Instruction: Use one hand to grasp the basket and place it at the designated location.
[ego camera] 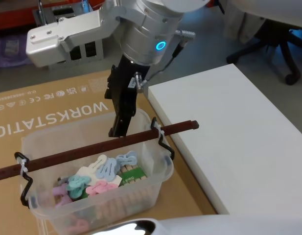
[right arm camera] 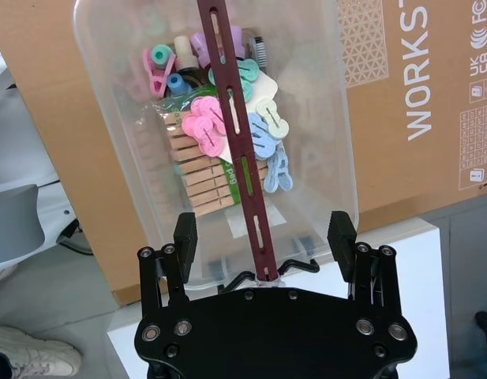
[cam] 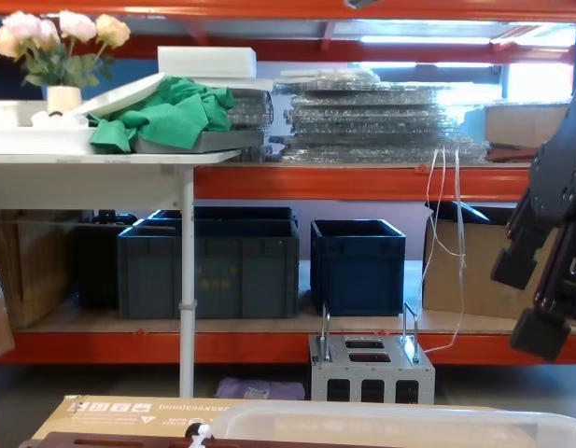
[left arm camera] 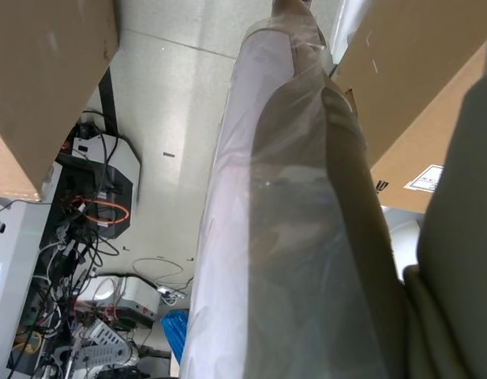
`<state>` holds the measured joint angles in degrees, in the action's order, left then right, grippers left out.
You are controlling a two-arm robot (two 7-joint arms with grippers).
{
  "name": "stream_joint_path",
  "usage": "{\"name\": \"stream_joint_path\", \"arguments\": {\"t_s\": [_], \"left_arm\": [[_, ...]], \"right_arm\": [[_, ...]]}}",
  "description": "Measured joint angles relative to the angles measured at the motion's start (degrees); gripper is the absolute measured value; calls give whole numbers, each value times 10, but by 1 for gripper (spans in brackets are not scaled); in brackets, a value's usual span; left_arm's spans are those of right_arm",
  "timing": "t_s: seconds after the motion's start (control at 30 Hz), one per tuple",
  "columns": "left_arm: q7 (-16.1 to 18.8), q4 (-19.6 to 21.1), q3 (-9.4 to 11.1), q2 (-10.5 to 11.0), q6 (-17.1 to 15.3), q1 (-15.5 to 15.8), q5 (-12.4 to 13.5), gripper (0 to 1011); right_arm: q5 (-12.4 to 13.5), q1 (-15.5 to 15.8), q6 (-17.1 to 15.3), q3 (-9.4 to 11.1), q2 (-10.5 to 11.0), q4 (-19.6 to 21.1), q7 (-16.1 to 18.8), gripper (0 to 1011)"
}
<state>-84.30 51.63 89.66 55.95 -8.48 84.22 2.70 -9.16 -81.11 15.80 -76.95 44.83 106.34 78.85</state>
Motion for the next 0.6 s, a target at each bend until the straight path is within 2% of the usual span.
{"name": "stream_joint_path", "arguments": {"t_s": [0.17, 0.27, 0.6], "left_arm": [[0, 0, 0, 0, 0, 0, 0, 0], [0, 0, 0, 0, 0, 0, 0, 0], [0, 0, 0, 0, 0, 0, 0, 0]], "right_arm": [[1, 5, 1, 7, 2, 4, 2, 1002], [0, 10, -1, 7, -7, 4, 3, 1001], [-3, 14, -4, 7, -16, 1, 6, 1002]]}}
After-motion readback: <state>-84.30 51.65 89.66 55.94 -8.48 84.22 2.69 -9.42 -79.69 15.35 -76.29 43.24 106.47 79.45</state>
